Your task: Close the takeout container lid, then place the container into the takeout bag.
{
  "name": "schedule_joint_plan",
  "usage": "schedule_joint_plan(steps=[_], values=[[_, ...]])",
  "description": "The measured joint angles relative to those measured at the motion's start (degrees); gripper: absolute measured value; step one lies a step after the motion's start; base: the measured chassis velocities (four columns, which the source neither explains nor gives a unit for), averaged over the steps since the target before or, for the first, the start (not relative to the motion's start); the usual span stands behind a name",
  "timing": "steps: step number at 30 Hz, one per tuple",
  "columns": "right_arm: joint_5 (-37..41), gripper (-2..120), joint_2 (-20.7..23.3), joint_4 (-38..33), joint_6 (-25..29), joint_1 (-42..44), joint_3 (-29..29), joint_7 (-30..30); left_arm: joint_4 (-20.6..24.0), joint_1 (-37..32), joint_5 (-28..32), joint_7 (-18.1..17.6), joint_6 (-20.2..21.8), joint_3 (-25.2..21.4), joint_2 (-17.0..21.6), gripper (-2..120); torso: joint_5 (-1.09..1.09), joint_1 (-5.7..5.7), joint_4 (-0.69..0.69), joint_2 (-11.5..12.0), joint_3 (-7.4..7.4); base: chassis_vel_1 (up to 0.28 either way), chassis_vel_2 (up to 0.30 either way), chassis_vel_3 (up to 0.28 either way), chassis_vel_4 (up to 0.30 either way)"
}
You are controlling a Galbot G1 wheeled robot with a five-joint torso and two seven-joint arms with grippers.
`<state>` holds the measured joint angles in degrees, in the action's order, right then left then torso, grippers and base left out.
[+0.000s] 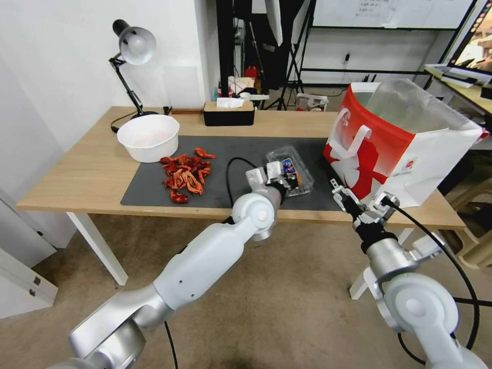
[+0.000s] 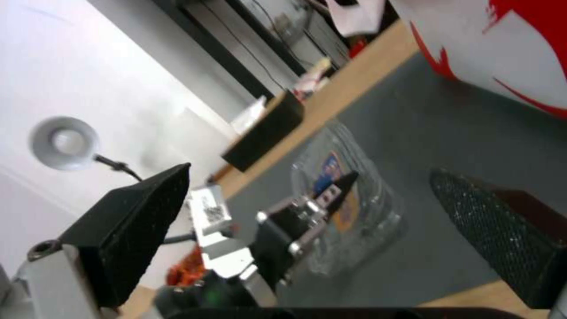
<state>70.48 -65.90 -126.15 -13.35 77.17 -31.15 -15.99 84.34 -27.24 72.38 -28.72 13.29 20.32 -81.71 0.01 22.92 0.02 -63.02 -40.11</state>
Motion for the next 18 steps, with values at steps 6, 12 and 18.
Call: schedule_joint_plan(steps=[6,12,18], values=[[2.89,100,1.60,2.30,-3.94,-5.16,0.49,-4.46,-0.19,0.21,0.37,0.40,-0.10,0.59,0.56,0,-0.01,0.00,-0.02,0.00,0.00,0.000,0.000,0.000,0.000],[5.34,100,3.18,4.57,-6.39,-8.79,1.35,-6.91,-0.64,0.44,0.49,0.46,-0.23,0.60,0.52,0,-0.01,0.01,-0.03,0.00,-0.01,0.000,0.000,0.000,0.000],[7.21,100,5.41,7.82,-9.52,-13.56,2.24,-7.96,-1.67,0.60,0.50,0.63,-0.53,0.31,0.49,0,-0.01,0.01,-0.02,0.00,0.00,0.000,0.000,0.000,0.000]])
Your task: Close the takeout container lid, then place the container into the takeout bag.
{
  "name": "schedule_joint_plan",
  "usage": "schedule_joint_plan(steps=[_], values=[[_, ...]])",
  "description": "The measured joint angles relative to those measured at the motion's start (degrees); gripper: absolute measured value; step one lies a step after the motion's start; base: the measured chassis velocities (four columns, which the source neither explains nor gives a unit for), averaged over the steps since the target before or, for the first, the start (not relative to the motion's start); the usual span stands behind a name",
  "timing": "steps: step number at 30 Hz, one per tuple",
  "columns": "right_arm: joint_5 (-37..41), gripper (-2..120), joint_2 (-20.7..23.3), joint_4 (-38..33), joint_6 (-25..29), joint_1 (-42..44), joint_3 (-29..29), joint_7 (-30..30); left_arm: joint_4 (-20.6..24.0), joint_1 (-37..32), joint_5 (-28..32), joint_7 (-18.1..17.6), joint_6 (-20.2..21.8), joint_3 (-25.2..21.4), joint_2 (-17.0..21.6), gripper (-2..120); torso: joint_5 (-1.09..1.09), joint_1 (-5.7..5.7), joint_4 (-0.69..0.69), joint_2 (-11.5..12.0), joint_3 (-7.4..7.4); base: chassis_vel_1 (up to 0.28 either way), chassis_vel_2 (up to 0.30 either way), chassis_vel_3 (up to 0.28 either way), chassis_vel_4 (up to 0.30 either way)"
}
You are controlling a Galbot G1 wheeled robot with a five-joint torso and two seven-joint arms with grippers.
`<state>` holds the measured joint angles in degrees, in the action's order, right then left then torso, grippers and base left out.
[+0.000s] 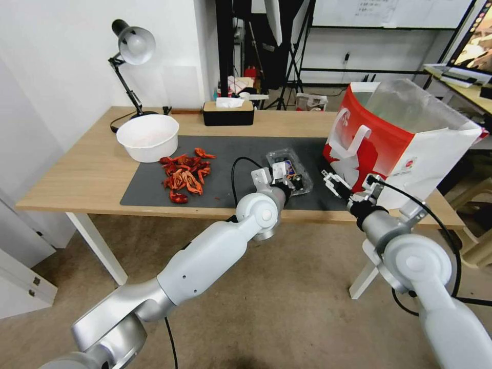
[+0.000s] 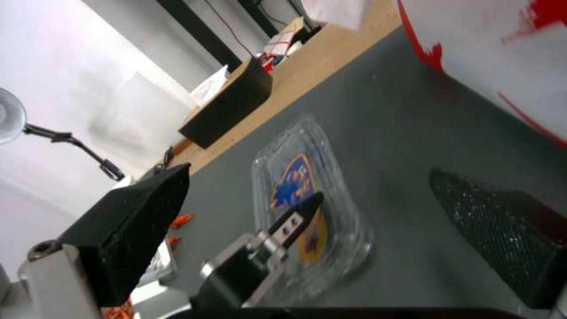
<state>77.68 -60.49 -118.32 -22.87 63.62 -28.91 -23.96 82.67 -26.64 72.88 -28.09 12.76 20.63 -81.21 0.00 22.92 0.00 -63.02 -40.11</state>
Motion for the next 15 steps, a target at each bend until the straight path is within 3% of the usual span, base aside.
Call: schedule_joint_plan(steps=[8,15], values=[[1.61,100,2.79,3.46,-1.71,-4.49,1.26,-0.13,-0.06,-0.07,0.07,-0.01,-0.25,-0.27,0.08,0,0.00,0.00,0.00,0.00,0.00,0.000,0.000,0.000,0.000],[3.46,100,5.66,6.46,-7.60,-8.04,2.39,0.75,0.15,0.00,0.42,-0.11,-0.31,-0.39,0.48,0,0.00,0.00,0.00,0.00,0.01,0.000,0.000,0.000,0.000]])
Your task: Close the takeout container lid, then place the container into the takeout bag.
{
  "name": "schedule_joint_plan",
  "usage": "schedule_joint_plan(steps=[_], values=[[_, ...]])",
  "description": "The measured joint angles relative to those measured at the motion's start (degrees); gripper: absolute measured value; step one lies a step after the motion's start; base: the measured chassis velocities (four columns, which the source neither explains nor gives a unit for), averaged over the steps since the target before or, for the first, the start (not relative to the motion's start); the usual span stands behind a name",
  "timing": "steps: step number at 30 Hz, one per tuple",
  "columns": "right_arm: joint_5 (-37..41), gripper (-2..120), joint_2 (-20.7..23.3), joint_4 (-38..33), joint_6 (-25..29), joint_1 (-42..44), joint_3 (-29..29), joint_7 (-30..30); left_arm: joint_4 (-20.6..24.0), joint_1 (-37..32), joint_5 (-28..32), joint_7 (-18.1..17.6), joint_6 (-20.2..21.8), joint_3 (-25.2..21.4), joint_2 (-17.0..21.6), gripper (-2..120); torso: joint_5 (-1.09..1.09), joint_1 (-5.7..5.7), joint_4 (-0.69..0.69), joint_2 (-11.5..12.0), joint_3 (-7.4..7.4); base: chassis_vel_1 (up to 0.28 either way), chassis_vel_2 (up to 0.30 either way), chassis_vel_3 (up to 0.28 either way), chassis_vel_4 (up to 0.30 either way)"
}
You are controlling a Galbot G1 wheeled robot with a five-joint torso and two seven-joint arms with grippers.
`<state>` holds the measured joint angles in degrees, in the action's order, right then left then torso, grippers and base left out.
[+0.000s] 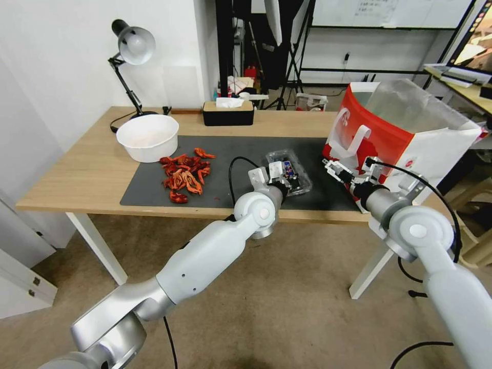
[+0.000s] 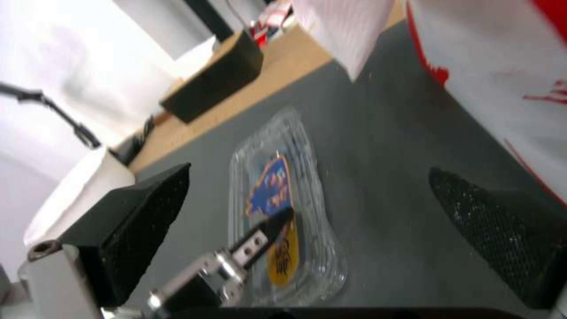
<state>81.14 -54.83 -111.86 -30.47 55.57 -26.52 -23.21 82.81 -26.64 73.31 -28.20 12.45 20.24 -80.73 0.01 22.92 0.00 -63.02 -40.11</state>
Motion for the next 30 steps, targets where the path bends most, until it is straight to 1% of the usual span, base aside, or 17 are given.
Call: schedule_joint_plan(steps=[8,11,21,28,30], values=[[1.86,100,1.60,3.44,-3.62,-3.85,2.25,0.66,0.04,0.09,0.11,-0.01,0.00,0.00,0.05,0,-0.01,0.00,0.00,0.00,0.00,0.000,0.000,0.000,0.000],[2.96,100,1.95,5.99,-5.21,-6.59,4.31,1.15,0.04,0.08,0.15,0.00,-0.01,-0.02,0.08,0,0.00,0.00,0.00,0.00,0.00,0.000,0.000,0.000,0.000],[3.64,100,1.71,11.99,-7.39,-14.04,9.57,1.55,0.54,-0.09,0.29,0.00,-0.01,-0.13,0.30,0,-0.01,0.00,0.00,0.00,0.00,0.000,0.000,0.000,0.000],[3.51,100,1.49,15.66,-8.34,-17.54,12.39,3.09,0.90,-0.22,0.35,-0.06,-0.03,-0.24,0.55,0,-0.01,0.00,0.00,0.00,0.00,0.000,0.000,0.000,0.000],[3.38,100,1.46,17.60,-9.05,-19.14,13.75,4.35,1.00,-0.29,0.36,-0.08,-0.05,-0.36,0.67,0,0.00,0.00,0.00,0.00,0.00,0.000,0.000,0.000,0.000]])
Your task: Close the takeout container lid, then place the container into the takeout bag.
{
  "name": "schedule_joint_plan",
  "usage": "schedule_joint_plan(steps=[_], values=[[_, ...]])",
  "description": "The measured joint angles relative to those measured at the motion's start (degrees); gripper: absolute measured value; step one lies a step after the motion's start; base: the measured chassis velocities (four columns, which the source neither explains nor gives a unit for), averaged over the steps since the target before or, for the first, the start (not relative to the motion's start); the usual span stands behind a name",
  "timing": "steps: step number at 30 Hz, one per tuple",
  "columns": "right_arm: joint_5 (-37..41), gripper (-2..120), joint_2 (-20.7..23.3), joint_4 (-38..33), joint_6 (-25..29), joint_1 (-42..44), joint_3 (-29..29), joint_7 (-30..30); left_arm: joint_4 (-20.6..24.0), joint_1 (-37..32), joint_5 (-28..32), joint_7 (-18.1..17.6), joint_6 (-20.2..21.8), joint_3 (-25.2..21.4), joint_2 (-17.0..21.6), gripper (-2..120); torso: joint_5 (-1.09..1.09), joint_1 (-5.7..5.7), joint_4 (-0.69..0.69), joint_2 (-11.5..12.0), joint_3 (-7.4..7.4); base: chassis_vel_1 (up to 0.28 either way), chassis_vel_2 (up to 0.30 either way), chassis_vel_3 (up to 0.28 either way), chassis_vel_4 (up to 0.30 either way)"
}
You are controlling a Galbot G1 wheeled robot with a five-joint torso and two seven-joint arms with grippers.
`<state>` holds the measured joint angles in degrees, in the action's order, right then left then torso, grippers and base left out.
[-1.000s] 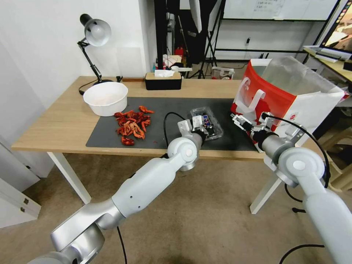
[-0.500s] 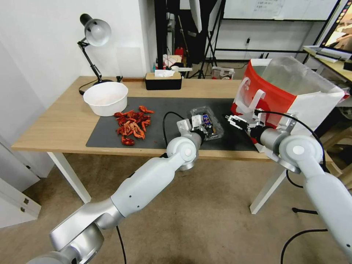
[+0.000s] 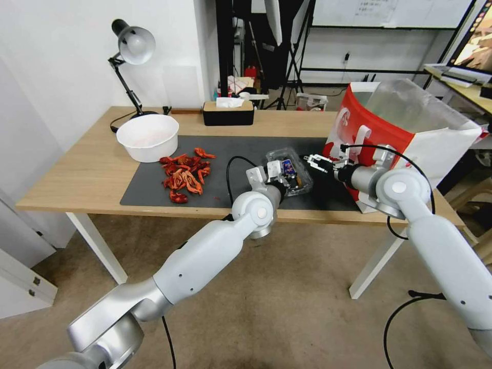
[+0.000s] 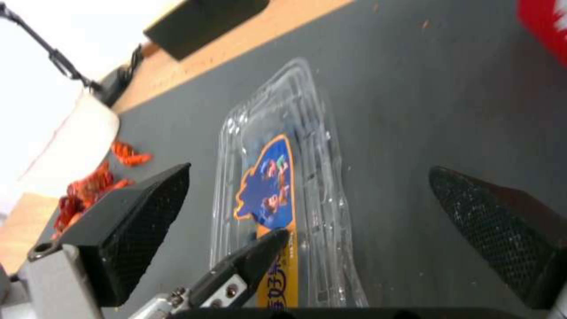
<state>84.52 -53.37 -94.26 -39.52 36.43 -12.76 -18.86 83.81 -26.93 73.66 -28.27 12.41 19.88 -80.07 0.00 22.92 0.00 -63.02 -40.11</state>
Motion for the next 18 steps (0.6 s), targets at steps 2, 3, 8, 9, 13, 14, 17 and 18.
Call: schedule_joint_plan(steps=[2,3,8,9,13,14,17,18], values=[[-0.02,100,0.00,0.78,-0.44,-0.66,0.57,0.58,0.05,-0.07,0.01,-0.01,0.00,-0.02,0.05,0,0.00,0.00,0.00,0.00,0.00,0.000,0.000,0.000,0.000],[-0.06,100,-0.01,1.54,-0.88,-1.39,1.19,1.09,0.14,-0.16,0.01,-0.02,-0.01,-0.05,0.07,0,-0.01,0.00,0.00,-0.01,0.00,0.000,0.000,0.000,0.000],[-0.56,100,-0.92,4.01,-1.51,-3.25,3.12,2.25,0.21,-0.28,0.01,-0.04,-0.14,-0.14,0.05,0,-0.01,0.00,0.00,-0.01,0.00,0.000,0.000,0.000,0.000],[-0.74,100,-1.20,4.44,-1.57,-3.58,3.55,2.39,0.25,-0.29,0.01,-0.07,-0.17,-0.16,0.05,0,-0.01,0.00,0.00,-0.01,0.00,0.000,0.000,0.000,0.000],[-1.01,100,-1.97,5.36,-1.77,-4.29,4.60,2.67,0.46,-0.34,0.02,-0.10,-0.20,-0.19,0.22,0,-0.01,-0.01,0.00,-0.01,0.00,0.000,0.000,0.000,0.000],[-1.01,100,-1.97,5.36,-1.77,-4.29,4.60,2.67,0.46,-0.34,0.02,-0.10,-0.20,-0.19,0.22,0,-0.01,-0.01,0.00,-0.01,0.00,0.000,0.000,0.000,0.000],[-1.33,100,-2.70,6.58,-1.88,-5.09,5.67,2.91,0.47,-0.39,0.02,-0.11,-0.21,-0.32,0.37,0,0.00,0.00,0.00,-0.01,0.00,0.000,0.000,0.000,0.000],[-1.33,100,-2.70,6.58,-1.88,-5.09,5.67,2.91,0.47,-0.39,0.02,-0.11,-0.21,-0.32,0.37,0,0.00,0.00,0.00,-0.01,0.00,0.000,0.000,0.000,0.000]])
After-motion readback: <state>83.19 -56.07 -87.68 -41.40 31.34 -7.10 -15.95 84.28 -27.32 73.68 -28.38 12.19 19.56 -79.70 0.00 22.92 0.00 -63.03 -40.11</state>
